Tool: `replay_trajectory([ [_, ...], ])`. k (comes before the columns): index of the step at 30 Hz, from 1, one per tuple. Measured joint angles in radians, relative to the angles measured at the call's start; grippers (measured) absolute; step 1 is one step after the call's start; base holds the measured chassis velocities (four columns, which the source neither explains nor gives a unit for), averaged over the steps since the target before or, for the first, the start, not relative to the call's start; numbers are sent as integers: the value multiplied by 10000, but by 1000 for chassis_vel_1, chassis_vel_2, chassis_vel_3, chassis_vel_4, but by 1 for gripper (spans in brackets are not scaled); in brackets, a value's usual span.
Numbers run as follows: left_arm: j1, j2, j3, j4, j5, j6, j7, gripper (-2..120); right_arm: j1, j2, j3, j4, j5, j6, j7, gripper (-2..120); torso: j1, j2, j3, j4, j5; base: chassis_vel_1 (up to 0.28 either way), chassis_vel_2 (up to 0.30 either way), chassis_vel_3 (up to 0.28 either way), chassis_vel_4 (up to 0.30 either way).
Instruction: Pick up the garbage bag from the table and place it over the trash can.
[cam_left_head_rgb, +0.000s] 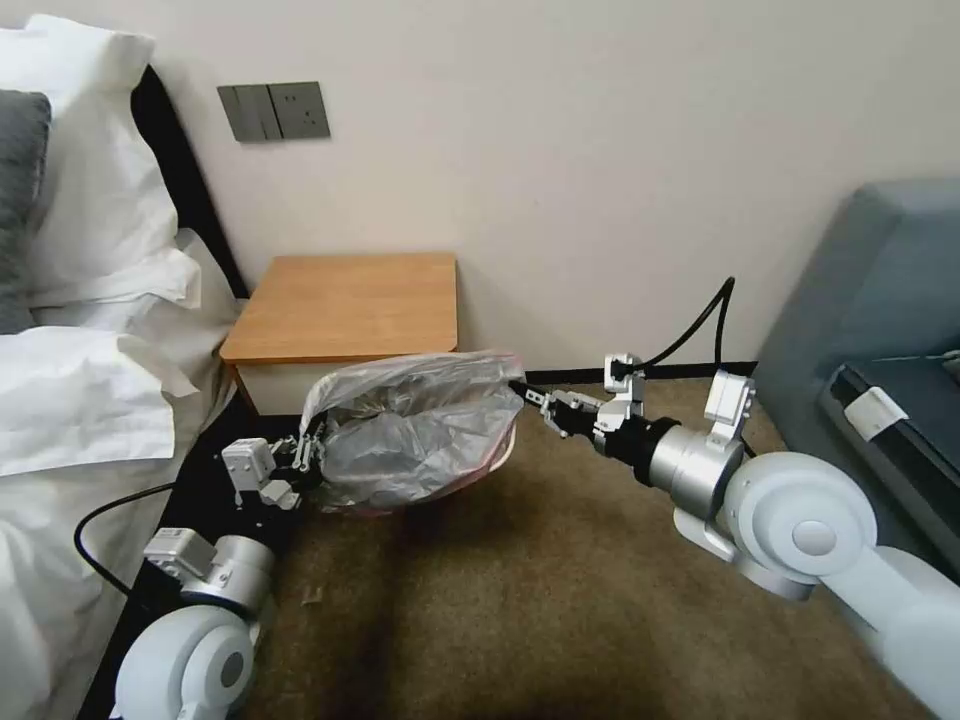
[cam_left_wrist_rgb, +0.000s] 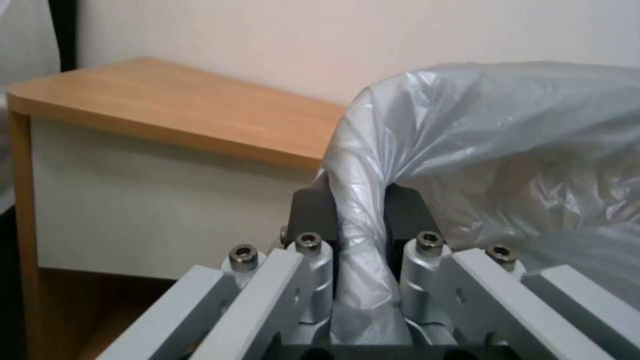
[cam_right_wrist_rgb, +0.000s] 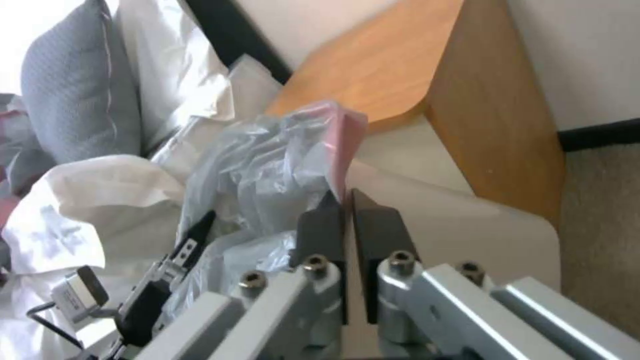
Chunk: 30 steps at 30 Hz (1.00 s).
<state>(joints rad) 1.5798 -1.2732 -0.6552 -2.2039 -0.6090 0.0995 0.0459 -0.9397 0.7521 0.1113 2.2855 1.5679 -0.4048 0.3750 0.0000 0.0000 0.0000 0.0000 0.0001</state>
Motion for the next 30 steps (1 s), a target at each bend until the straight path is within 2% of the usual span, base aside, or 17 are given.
replay_trajectory([
  [2, 0, 0, 0, -3, 1, 0, -1, 9, -2, 8, -3, 0, -2, -8, 5, 10, 0, 0, 0, 0, 0, 0, 0, 0, 0],
  [3, 3, 0, -10, -10, 4, -5, -14, 9, -4, 30, -12, 3, -10, -23, 32, 18, 0, 0, 1, 0, -1, 0, 0, 0, 0],
  [5, 10, -1, -25, -15, 7, -8, -18, 9, -6, 31, -10, 4, -17, -27, 50, 22, 1, 0, 0, 0, -1, 0, 0, 0, 0],
  [6, 16, -2, -27, -18, 6, -7, -19, 9, -15, 32, -12, 14, -17, -35, 51, 30, 0, 0, 0, 0, -1, 0, 0, 0, 0],
  [8, 23, -2, -35, -18, 6, -7, -21, 9, -28, 26, -10, 24, -16, -44, 54, 32, 1, 0, 1, 0, -1, 0, 0, 0, 0],
  [9, 27, -2, -49, -26, 6, -7, -21, 9, -53, 11, 7, 58, -15, -50, 58, 39, 0, 0, 0, 1, -1, 0, 0, 0, 0],
  [11, 27, -2, -60, -35, -3, -9, -22, 9, -113, 0, 37, 103, -7, -53, 58, 38, 0, 0, 0, 0, -1, 0, 0, 0, 0],
  [14, 5, 5, -58, -37, -19, -10, -22, 9, -158, 44, 42, 67, -37, 10, 48, 25, 0, 0, 0, 0, -1, 0, 0, 0, 0],
  [18, -6, 10, -54, -34, -26, -12, -22, 9, -158, 94, 31, -39, -68, 41, 42, 15, 0, 0, 0, 0, -1, 0, 0, 0, 0],
  [21, -4, 26, -60, -9, -32, -14, -22, 9, -142, 129, 29, -80, -96, 99, 18, 0, 0, 0, 0, 0, -1, 0, 0, 0, 0],
  [30, 34, 32, -60, 2, -21, -36, 28, 9, 285, 287, -44, -409, -169, 305, 41, 0, 1, 0, 0, 0, -1, 0, 0, 0, 0],
])
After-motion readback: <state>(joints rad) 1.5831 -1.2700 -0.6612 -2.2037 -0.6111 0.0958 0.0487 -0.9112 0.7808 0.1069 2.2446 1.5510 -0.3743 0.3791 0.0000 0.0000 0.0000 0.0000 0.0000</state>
